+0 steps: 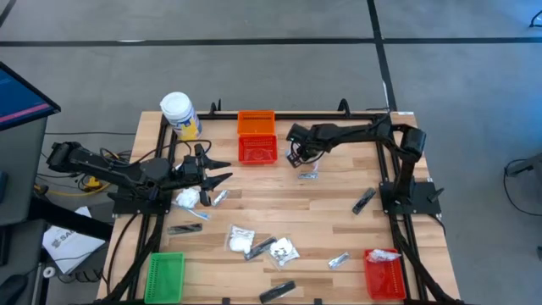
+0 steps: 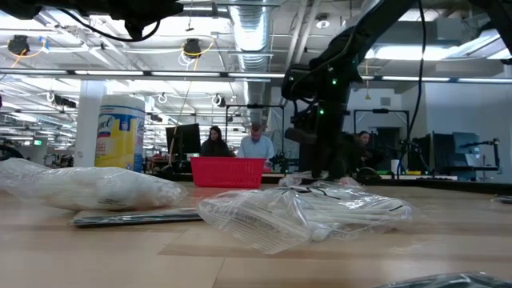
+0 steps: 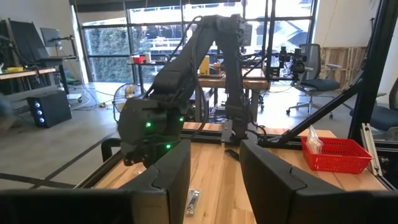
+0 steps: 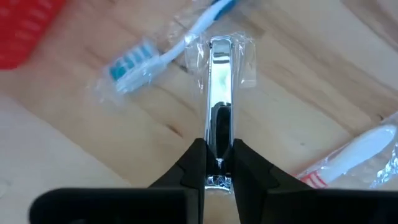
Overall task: Pick & Place Travel size toiletries
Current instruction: Put the nail cutter into the top red basket
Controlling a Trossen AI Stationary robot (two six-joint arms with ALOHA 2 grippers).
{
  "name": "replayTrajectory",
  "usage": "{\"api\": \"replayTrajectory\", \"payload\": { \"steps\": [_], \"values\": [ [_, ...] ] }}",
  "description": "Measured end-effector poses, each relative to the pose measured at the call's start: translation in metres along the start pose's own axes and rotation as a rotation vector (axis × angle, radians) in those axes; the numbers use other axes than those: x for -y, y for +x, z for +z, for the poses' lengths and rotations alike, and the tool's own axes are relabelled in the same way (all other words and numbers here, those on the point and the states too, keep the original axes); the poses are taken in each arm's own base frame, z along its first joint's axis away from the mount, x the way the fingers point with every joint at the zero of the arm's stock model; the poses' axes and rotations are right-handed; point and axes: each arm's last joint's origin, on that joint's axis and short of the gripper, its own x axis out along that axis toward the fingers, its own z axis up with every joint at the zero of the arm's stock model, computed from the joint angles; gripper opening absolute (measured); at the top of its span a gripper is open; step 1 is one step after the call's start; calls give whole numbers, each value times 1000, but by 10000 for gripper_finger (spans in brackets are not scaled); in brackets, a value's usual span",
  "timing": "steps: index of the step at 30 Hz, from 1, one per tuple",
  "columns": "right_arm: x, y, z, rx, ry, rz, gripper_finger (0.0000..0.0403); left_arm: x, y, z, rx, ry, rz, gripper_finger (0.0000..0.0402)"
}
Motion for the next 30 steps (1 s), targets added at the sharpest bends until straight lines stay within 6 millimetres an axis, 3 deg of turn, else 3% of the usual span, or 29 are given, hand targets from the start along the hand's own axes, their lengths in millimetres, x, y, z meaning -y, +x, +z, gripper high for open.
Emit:
{"api": "replayTrajectory", "payload": {
  "steps": [10,16,24,30],
  "values": [
    [-11,-16,5,74,-54,-125,44,0,0,0,-2,1,0,131],
    [-16,-45,5,184,-87,-138,45,0,0,0,-4,2,0,131],
    [-37,-95,14,466,-210,44,45,0,0,0,0,-1,0,131],
    [-59,-112,22,650,-404,255,44,0,0,0,-2,-24,0,131]
  ]
}}
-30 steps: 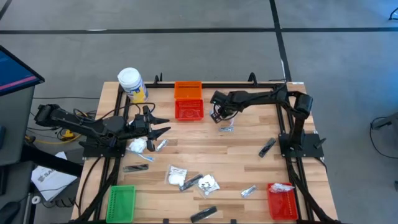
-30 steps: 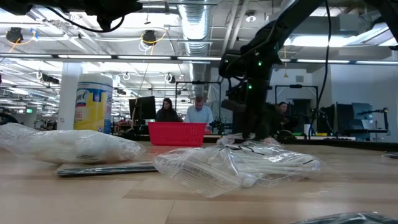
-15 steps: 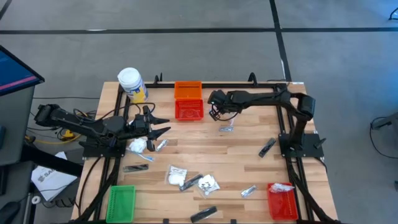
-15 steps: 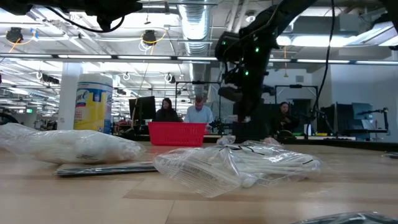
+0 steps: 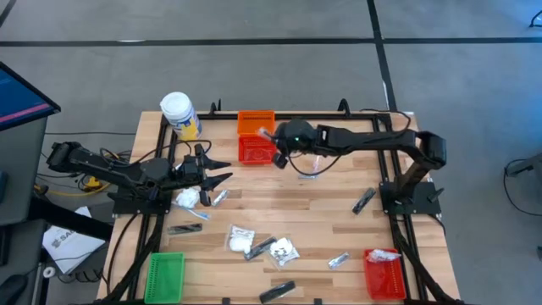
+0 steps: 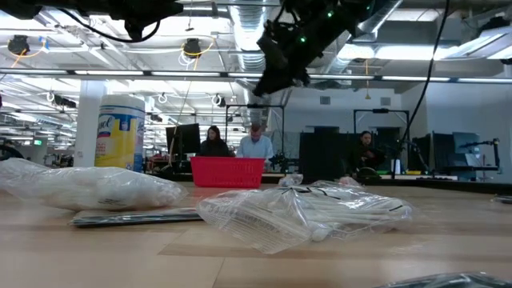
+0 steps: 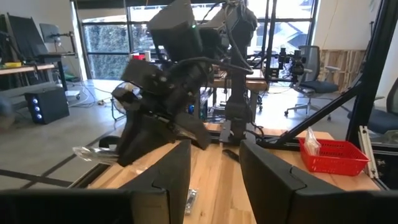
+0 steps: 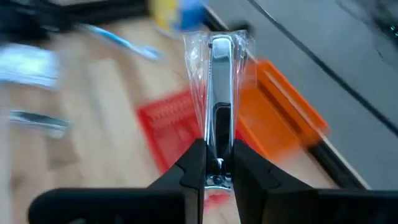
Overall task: Pick & Place Travel size toiletries
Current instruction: Put the nail cutter into the top red basket
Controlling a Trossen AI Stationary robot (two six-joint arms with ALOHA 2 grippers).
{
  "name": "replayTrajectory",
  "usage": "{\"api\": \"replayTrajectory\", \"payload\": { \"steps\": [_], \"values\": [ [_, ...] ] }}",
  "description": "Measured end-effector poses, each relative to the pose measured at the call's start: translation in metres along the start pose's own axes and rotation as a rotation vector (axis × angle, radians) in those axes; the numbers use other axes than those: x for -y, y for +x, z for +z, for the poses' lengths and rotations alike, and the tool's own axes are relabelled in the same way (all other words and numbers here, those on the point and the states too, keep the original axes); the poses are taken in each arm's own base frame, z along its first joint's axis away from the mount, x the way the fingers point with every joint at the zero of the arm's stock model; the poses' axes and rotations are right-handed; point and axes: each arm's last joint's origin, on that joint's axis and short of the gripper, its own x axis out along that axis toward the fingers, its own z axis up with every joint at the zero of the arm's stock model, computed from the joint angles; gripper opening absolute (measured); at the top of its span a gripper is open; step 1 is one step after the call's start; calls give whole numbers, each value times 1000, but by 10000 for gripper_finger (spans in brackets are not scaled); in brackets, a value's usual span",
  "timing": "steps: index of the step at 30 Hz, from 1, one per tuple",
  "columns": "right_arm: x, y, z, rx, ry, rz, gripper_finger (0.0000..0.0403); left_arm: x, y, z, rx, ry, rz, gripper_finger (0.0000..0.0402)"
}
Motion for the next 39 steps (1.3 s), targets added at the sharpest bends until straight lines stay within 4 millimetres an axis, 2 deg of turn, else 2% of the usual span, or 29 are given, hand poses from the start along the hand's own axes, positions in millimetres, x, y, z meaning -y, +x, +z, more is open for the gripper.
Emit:
{"api": "replayTrajectory", "payload": {
  "steps": [4,7,9,14,20,25,29,39],
  "values": [
    [0,7,-1,-3,-33,12,44,0,0,-1,-6,-5,0,131],
    [9,14,-7,-100,-32,-12,45,0,1,-1,-9,-7,0,131],
    [10,25,0,-85,-22,-4,45,1,2,-4,-24,1,0,131],
    [8,60,-6,-280,-78,27,45,3,10,-10,-46,13,8,131],
    [0,91,-8,-433,-159,43,46,5,14,-13,-55,23,8,131],
    [-4,112,-9,-485,-195,57,46,5,14,-13,-53,22,8,131],
    [-6,122,-16,-521,-208,66,47,5,13,-13,-53,22,5,131],
    [-5,122,-15,-519,-212,70,47,5,13,-13,-52,21,5,131]
  ]
}}
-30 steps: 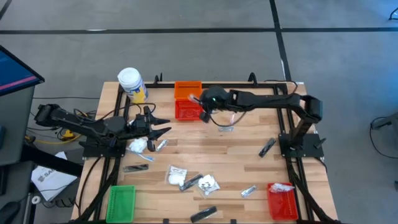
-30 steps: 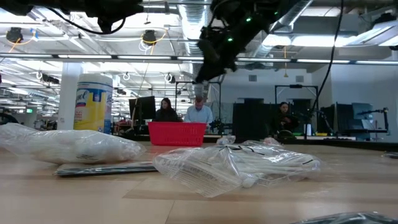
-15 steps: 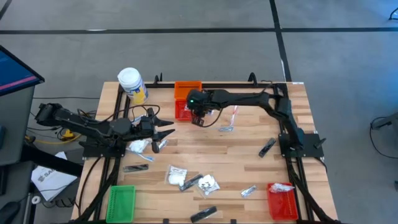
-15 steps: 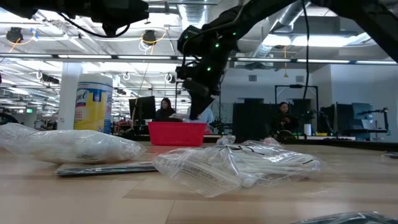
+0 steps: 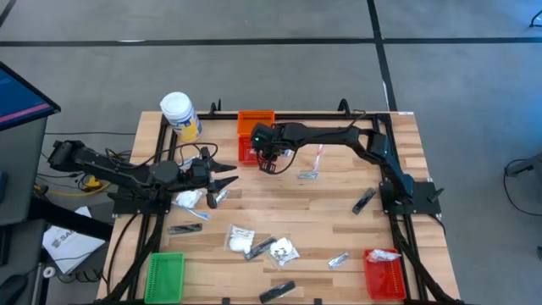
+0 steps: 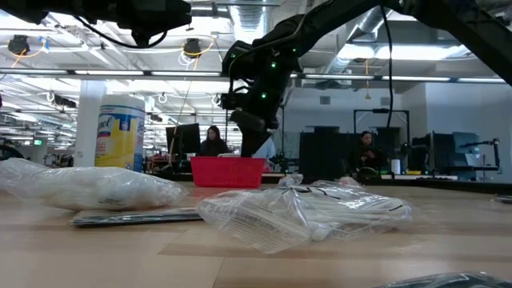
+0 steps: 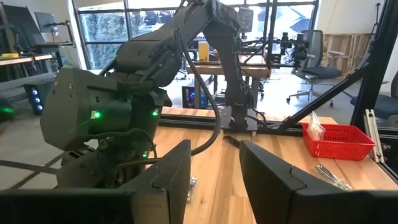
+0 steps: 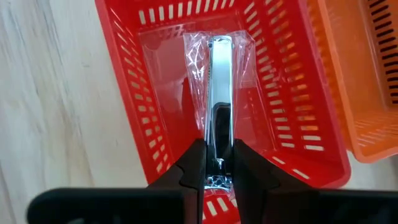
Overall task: Pick & Place Travel size toiletries
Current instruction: Put the nail cutter into the top red basket
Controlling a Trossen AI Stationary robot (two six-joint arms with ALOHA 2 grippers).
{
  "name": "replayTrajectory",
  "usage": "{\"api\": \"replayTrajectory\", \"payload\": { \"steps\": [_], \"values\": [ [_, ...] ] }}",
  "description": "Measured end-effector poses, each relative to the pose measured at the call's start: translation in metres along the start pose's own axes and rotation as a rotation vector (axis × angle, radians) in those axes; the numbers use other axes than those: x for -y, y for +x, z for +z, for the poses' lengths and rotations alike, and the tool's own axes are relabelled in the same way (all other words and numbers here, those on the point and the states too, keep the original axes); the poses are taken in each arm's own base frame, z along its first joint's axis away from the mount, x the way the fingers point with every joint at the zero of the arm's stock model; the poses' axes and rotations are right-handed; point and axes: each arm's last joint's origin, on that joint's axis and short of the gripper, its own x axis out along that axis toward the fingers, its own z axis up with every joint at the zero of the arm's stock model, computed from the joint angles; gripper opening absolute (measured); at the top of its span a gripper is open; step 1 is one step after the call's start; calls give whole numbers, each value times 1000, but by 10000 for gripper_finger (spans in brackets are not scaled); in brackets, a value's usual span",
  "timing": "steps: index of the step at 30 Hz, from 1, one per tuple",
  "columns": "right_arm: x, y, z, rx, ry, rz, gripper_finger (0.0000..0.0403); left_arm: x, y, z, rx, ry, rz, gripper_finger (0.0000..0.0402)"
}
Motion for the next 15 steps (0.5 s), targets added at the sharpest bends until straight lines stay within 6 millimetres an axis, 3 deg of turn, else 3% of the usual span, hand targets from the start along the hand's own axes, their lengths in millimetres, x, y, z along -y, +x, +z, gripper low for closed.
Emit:
{"api": "replayTrajectory", "payload": {
  "steps": [15],
  "values": [
    [-1,0,0,0,22,4,64,0,0,0,-1,0,0,131]
  ]
}}
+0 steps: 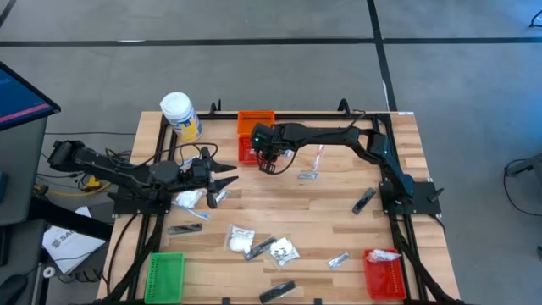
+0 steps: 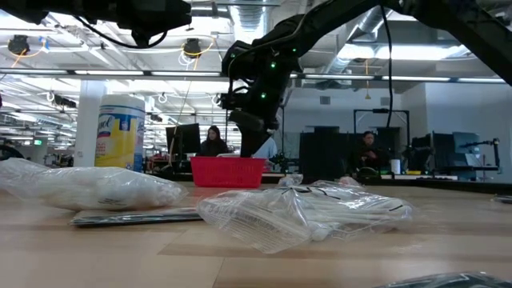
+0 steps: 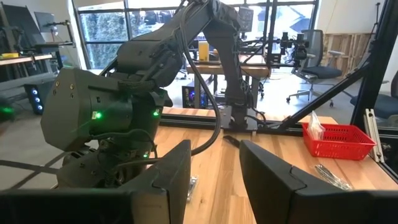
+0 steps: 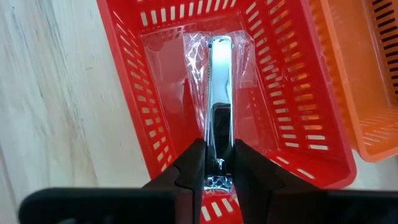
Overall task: Pick & Place Travel size toiletries
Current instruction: Put the nail cutter into the top red basket
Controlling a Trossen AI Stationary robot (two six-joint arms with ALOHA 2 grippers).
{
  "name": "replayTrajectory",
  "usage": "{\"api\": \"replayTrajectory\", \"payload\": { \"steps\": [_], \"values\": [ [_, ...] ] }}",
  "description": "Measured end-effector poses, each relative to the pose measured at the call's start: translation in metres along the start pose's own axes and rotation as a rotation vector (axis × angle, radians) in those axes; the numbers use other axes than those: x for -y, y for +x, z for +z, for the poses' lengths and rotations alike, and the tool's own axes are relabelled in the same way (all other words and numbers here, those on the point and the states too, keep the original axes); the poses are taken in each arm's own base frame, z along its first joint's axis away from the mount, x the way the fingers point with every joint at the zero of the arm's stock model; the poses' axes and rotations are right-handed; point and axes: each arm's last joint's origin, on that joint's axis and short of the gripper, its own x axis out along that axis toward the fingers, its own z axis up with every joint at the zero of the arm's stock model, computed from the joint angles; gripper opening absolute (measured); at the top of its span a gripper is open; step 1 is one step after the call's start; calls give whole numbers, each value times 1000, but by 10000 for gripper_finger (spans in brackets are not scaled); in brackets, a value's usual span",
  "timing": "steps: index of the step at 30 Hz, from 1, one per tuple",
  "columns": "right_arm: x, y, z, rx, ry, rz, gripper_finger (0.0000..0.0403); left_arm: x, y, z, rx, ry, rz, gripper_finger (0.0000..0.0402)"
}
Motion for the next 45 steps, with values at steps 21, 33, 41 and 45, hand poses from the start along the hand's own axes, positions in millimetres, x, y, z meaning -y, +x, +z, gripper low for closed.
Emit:
{"api": "replayTrajectory", "payload": {
  "steps": [21,33,41,45],
  "values": [
    [-8,-2,1,9,5,-30,67,0,0,0,0,0,0,131],
    [-8,-2,1,9,5,-30,67,0,0,0,0,0,0,131],
    [-8,-2,1,10,32,-25,67,0,0,0,1,0,0,131],
    [-9,7,1,7,33,-25,67,0,0,0,1,0,0,131]
  ]
}}
